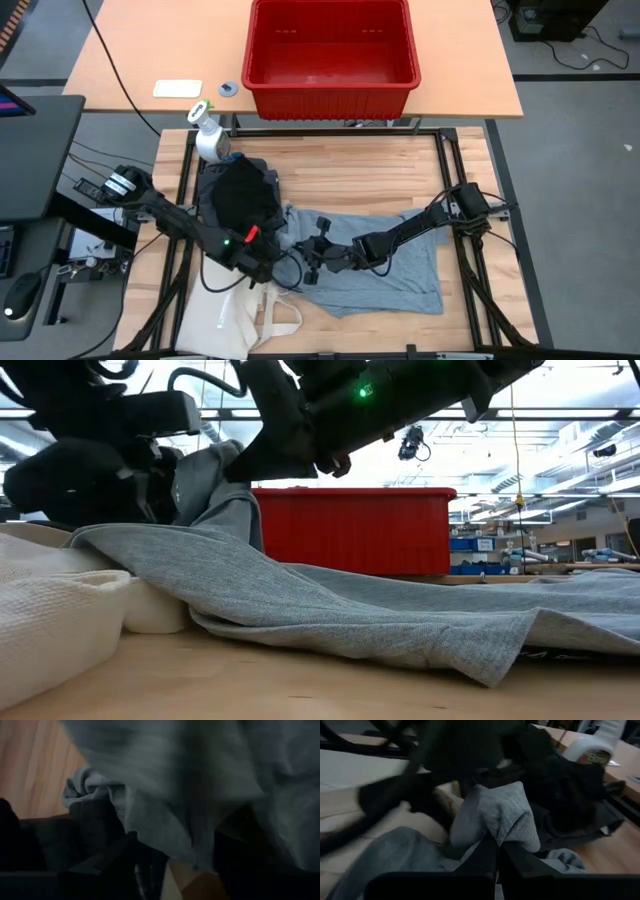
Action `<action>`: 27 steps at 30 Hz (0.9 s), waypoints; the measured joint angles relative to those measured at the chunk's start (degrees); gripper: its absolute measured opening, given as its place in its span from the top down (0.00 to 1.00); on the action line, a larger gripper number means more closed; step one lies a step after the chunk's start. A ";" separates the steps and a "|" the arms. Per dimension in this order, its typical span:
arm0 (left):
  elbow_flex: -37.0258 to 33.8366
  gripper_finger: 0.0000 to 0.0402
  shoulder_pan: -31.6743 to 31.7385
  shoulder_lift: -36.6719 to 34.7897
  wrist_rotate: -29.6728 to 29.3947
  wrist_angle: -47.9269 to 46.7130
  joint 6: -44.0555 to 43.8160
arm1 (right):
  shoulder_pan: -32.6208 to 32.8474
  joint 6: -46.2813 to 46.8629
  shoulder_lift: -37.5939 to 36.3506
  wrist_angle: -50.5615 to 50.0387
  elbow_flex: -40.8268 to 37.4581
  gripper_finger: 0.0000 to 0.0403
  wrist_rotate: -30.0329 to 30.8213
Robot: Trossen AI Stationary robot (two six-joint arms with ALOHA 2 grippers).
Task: Fold Laundry from Bin
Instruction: Fold the gray shirt
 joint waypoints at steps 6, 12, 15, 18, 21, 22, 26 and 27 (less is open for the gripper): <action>0.00 0.65 2.08 0.00 2.21 2.26 6.36 | 0.02 -0.04 -0.04 0.11 0.00 0.97 -1.95; 0.00 0.97 2.19 -0.67 1.58 -1.25 11.04 | 0.34 -0.75 -0.04 -1.00 0.00 0.96 -7.92; 0.00 0.97 2.12 -1.45 -2.33 -1.54 15.01 | 0.61 -1.07 -0.04 -0.93 0.00 0.95 -14.91; 0.09 0.98 1.40 -2.14 -6.29 -0.10 22.28 | 0.52 -0.66 -0.04 -0.78 0.00 0.91 -20.61; 0.07 0.99 0.53 -2.28 -12.19 0.69 33.01 | 0.58 -0.09 -0.04 -1.08 0.00 0.88 -23.41; 0.07 0.99 0.31 -2.29 -14.30 1.31 36.77 | 0.62 0.39 -0.04 -1.33 0.00 0.86 -23.77; 0.07 0.99 0.13 -2.29 -16.80 4.28 50.27 | 0.64 1.15 -0.04 -1.50 0.00 0.80 -26.71; 0.07 0.99 0.28 -2.29 -16.84 5.71 52.88 | 0.71 1.17 -0.04 -1.48 0.00 0.78 -27.15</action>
